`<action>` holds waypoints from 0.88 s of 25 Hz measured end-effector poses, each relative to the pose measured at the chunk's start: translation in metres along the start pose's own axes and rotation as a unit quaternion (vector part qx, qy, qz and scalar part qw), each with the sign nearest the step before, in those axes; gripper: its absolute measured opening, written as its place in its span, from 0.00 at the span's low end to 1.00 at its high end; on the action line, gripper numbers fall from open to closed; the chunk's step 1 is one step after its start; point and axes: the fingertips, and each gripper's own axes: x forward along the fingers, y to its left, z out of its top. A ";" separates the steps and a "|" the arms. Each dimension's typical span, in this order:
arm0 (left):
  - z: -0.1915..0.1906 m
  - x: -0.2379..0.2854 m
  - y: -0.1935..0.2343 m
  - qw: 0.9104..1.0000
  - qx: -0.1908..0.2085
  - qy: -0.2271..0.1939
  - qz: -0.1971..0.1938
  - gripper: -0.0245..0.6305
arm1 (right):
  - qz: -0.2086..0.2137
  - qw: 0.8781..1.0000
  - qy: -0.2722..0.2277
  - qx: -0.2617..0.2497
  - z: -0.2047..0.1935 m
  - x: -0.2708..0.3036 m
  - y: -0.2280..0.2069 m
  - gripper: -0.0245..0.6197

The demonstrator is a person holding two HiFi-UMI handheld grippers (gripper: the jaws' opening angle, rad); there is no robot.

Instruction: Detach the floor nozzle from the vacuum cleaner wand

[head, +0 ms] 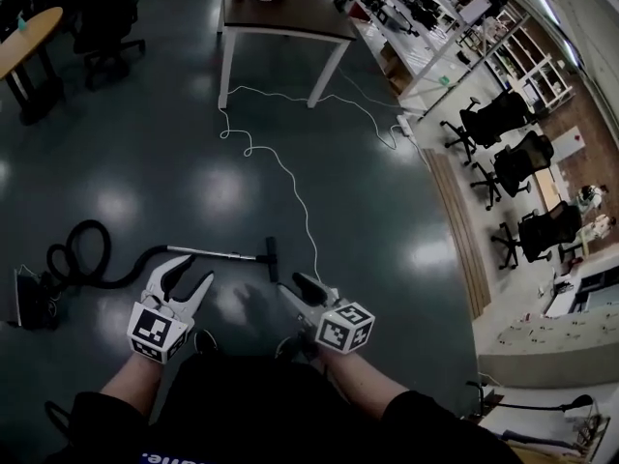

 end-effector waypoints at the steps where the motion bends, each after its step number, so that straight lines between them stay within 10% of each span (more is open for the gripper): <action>1: 0.010 0.000 -0.008 1.000 0.000 -0.012 0.003 0.31 | 0.014 1.000 -0.007 -0.004 0.007 -0.003 0.005 0.41; 13: 0.102 0.006 -0.141 0.994 0.042 -0.101 -0.020 0.30 | 0.143 0.978 -0.113 -0.103 0.090 -0.095 0.065 0.29; 22: 0.122 0.003 -0.171 0.990 0.063 -0.114 -0.054 0.20 | 0.145 0.964 -0.138 -0.174 0.095 -0.117 0.101 0.24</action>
